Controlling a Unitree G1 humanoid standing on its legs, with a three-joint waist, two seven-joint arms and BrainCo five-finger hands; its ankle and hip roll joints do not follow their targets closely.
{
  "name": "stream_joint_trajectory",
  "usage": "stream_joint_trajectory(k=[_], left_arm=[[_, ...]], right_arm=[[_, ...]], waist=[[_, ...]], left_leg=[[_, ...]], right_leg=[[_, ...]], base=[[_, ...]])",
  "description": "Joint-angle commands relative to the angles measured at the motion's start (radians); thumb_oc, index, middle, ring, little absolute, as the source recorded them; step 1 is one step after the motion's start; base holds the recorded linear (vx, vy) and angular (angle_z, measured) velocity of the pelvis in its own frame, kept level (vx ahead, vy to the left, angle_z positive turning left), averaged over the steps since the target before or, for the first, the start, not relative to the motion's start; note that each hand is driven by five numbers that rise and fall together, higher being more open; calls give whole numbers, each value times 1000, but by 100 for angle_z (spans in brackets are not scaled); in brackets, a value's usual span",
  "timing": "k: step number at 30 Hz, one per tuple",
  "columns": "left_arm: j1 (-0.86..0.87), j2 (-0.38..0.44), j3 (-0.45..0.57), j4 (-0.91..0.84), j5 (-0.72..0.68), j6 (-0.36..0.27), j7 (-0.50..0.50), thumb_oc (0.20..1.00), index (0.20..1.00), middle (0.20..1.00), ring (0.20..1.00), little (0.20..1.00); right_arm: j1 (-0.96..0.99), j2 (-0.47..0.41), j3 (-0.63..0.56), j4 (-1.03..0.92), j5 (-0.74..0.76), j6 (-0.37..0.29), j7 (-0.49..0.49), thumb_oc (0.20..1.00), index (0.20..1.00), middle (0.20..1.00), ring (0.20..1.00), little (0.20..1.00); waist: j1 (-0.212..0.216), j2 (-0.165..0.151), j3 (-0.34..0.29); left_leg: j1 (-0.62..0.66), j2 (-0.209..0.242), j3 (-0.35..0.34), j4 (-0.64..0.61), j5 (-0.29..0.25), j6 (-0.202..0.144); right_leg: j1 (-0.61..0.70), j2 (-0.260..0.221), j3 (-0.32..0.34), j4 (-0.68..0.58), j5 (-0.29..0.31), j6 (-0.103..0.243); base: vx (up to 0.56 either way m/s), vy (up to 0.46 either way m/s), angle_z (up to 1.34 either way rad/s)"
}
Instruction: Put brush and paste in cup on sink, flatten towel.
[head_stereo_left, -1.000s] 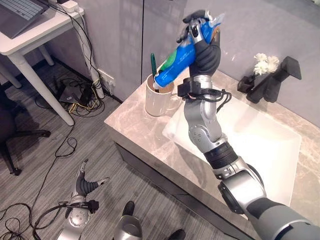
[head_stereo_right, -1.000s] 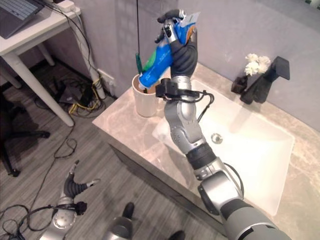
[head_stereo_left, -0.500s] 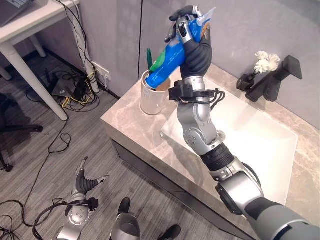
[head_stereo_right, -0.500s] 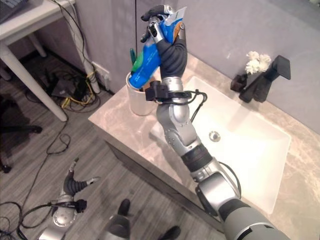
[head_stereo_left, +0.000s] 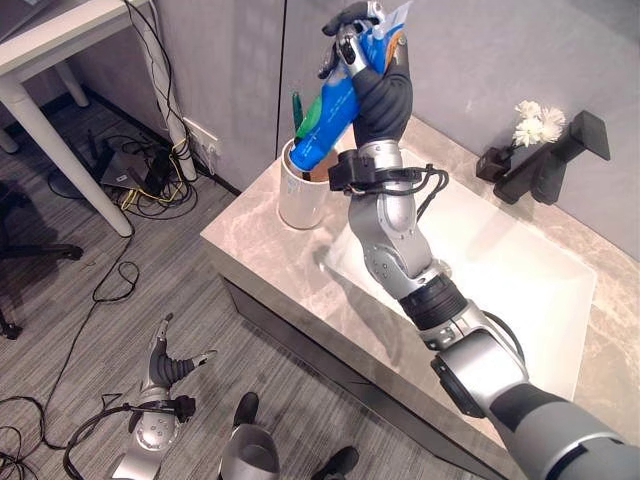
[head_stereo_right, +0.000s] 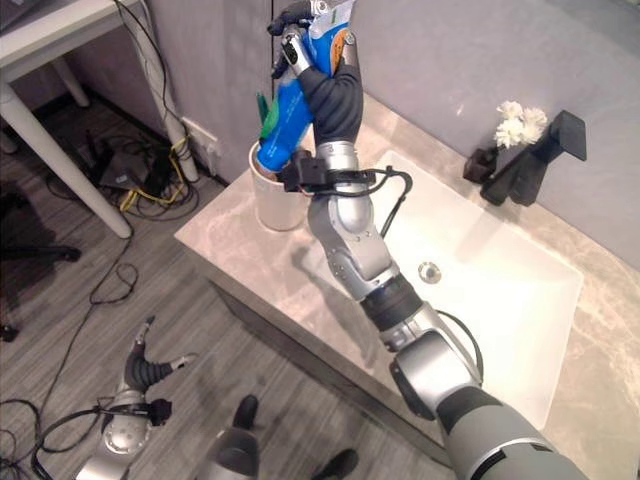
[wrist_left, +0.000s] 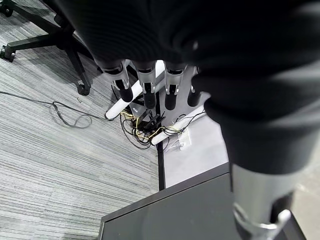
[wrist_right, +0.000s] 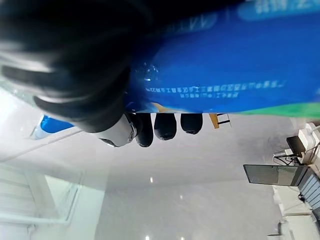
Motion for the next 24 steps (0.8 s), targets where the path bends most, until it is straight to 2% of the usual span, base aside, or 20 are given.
stream_joint_trajectory(k=[1,16,17,18,19,20,24], left_arm=[[3,50,7,-31,-4,-51,29,1000,1000,1000,1000,1000],[0,42,-1,-24,-10,-54,28,1000,1000,1000,1000,1000],[-1,41,-2,-19,-12,-54,29,1000,1000,1000,1000,1000],[-2,41,-2,-15,-12,-54,31,1000,1000,1000,1000,1000],[-4,41,-2,-9,-11,-53,31,1000,1000,1000,1000,1000],[-2,42,-1,-11,-12,-53,30,1000,1000,1000,1000,1000],[5,42,1,-13,-13,-53,28,1000,1000,1000,1000,1000]], right_arm=[[-111,-54,3,-6,-46,-32,-7,200,200,200,200,200],[-94,-64,46,-9,-64,-16,19,200,200,200,200,200],[-92,-61,50,-5,-58,-15,24,250,250,250,250,250],[-93,-62,53,-3,-55,-14,27,482,482,482,482,482],[-94,-62,57,-2,-53,-12,32,768,768,768,768,768],[-94,-63,63,-6,-56,-9,32,1000,1000,1000,1000,1000],[-96,-60,71,-4,-79,-4,24,1000,1000,1000,1000,1000]], waist=[[18,-9,-5],[1,-8,0],[-1,-9,-1],[-2,-9,-1],[-4,-10,-2],[-6,-10,-2],[-8,-9,-6]], left_leg=[[13,-57,-41,-42,-2,60],[14,-54,-33,-42,-3,60],[15,-54,-32,-42,-4,60],[16,-53,-31,-42,-4,59],[17,-53,-30,-43,-4,58],[18,-52,-29,-43,-5,58],[22,-51,-27,-43,-6,58]], right_leg=[[40,-37,75,38,105,68],[33,-33,84,40,105,67],[33,-33,84,39,106,67],[33,-32,84,38,106,68],[33,-32,85,38,107,68],[34,-32,85,39,107,68],[35,-32,89,39,108,69]], base=[[0,0,0],[0,0,0],[0,0,0],[0,0,0],[0,0,0],[0,0,0],[4,0,-3]])
